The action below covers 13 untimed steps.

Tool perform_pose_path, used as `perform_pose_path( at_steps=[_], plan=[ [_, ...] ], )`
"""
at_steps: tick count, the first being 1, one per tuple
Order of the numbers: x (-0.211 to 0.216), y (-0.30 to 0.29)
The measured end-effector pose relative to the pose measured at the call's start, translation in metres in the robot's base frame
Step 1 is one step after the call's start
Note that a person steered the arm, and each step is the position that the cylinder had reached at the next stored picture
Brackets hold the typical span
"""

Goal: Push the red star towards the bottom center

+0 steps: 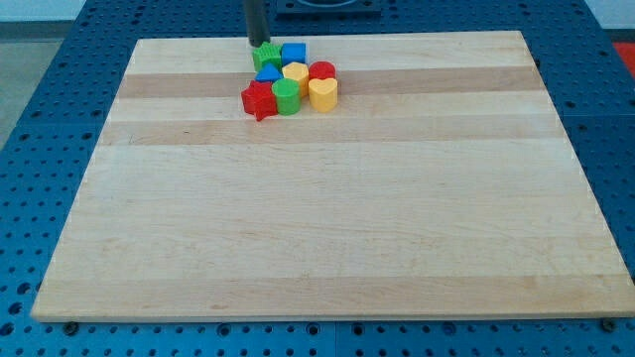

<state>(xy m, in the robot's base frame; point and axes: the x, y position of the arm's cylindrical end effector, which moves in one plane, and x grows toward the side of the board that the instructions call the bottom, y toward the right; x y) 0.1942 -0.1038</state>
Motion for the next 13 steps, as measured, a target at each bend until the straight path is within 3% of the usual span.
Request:
perform_pose_path(
  at_steps=[1, 4, 6, 9, 10, 13],
  plan=[
    [0.02, 0.017],
    [0.163, 0.01],
    [0.224, -0.031],
    [0.228, 0.049],
    [0.25, 0.088],
    [0.355, 0.107]
  ],
)
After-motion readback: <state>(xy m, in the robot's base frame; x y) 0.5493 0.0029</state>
